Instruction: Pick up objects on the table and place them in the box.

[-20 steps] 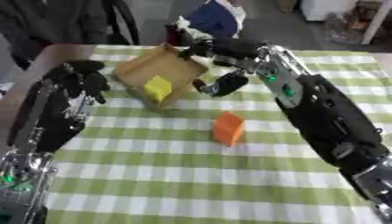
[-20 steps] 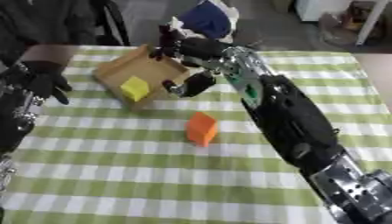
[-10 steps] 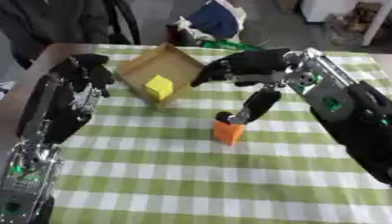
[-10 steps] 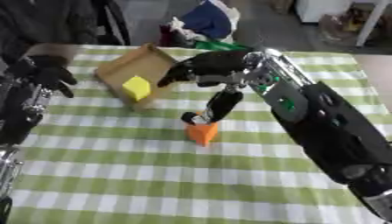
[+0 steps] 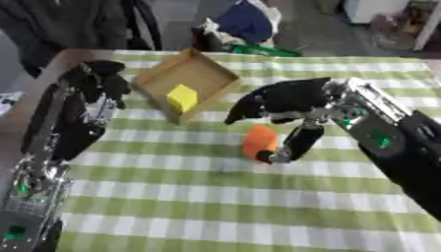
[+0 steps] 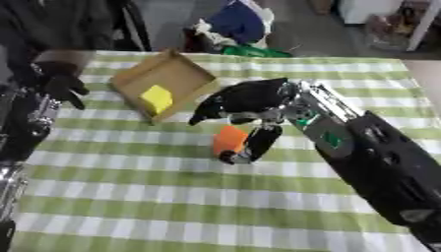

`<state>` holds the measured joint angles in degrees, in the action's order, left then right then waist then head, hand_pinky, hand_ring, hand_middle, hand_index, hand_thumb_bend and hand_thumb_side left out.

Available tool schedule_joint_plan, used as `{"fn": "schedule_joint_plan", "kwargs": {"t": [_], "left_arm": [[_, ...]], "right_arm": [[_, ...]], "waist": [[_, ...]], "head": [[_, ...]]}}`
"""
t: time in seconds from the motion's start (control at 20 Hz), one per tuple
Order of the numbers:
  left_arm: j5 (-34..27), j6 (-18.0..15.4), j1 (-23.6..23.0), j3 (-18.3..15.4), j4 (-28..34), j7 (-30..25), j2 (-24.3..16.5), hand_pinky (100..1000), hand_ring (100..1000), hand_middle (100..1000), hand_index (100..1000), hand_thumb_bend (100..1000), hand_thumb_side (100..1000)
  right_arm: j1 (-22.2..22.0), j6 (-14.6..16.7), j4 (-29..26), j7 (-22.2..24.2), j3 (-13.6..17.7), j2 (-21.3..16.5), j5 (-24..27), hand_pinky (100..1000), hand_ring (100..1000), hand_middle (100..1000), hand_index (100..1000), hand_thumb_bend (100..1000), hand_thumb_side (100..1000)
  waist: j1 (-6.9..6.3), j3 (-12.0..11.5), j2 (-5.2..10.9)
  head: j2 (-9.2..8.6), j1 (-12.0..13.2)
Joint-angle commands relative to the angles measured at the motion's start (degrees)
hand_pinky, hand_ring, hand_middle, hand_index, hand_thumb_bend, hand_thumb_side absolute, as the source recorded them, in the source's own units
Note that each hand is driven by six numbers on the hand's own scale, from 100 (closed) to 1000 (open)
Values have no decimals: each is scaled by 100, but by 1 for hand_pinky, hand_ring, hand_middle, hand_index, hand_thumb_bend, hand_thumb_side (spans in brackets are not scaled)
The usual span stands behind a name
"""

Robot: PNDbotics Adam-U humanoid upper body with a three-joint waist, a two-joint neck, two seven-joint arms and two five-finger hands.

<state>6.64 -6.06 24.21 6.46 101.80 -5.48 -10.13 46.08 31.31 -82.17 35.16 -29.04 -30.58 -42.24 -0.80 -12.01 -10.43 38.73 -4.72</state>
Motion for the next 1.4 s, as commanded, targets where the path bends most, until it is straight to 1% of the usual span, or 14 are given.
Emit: {"fn": "schedule_joint_plan", "kwargs": {"t": [0.05,0.1,0.15,0.2,0.6,0.7,0.75,0.9,1.0,1.05,1.1,1.15,1.25,1.4], "left_arm": [[14,-14,95,-27,66,-29,-40,448,572,519,725,263,602],[14,-14,99,-25,64,-36,-38,448,572,519,725,263,602],[14,-13,103,-26,63,-40,-35,447,572,519,725,264,603],[14,-14,107,-27,63,-42,-33,447,572,519,725,264,603],[14,-12,129,-32,67,-57,-30,446,573,522,725,264,605],[14,-13,132,-29,68,-61,-30,446,573,523,725,264,605],[14,-13,134,-29,69,-62,-31,447,573,523,726,264,605],[15,-14,135,-30,71,-66,-33,447,574,524,726,264,605],[16,-13,133,-30,69,-69,-35,446,574,524,726,264,606],[16,-13,132,-31,69,-69,-35,446,574,524,727,263,606],[15,-12,132,-32,70,-68,-35,446,574,524,727,264,606],[15,-12,131,-32,70,-68,-37,446,574,524,727,263,606],[17,-12,129,-34,71,-67,-41,446,574,525,727,264,606],[18,-11,121,-34,70,-68,-47,446,575,525,727,264,605]], "right_arm": [[54,681,281,407,120,18,-318,895,933,884,968,222,382],[43,707,376,356,136,35,-393,895,933,884,968,221,382],[29,732,464,312,147,48,-461,895,934,882,967,233,355],[18,756,543,274,155,62,-523,895,935,883,967,214,382],[-12,877,892,83,204,134,-802,892,933,869,958,195,360],[-8,878,928,34,220,142,-825,888,923,840,947,172,330],[-4,873,943,3,232,145,-831,884,907,815,941,153,299],[9,839,983,-86,276,143,-845,878,867,800,935,111,230],[15,809,1005,-127,305,137,-856,871,834,751,922,100,170],[17,796,1011,-146,316,135,-859,858,796,698,901,100,135],[19,782,1013,-170,329,133,-852,856,785,678,895,100,126],[23,770,1010,-197,340,130,-835,852,764,630,883,100,110],[38,745,989,-251,362,119,-774,849,746,591,876,100,100],[117,685,884,-307,416,95,-657,849,737,570,871,100,100]], "waist": [[-27,-27,59],[-34,-34,49],[-39,-42,37],[-44,-48,25],[-51,-59,-40],[-47,-54,-45],[-46,-52,-46],[-42,-46,-46],[-39,-41,-44],[-38,-38,-44],[-38,-35,-44],[-38,-31,-42],[-37,-25,-39],[-33,-11,-19]], "head": [[-59,-24],[-63,-28],[-68,-33],[-74,-37],[-96,-40],[-107,-41],[-112,-41],[-130,-42],[-138,-42],[-141,-41],[-143,-37],[-144,-34],[-147,-28],[-139,-18]]}}
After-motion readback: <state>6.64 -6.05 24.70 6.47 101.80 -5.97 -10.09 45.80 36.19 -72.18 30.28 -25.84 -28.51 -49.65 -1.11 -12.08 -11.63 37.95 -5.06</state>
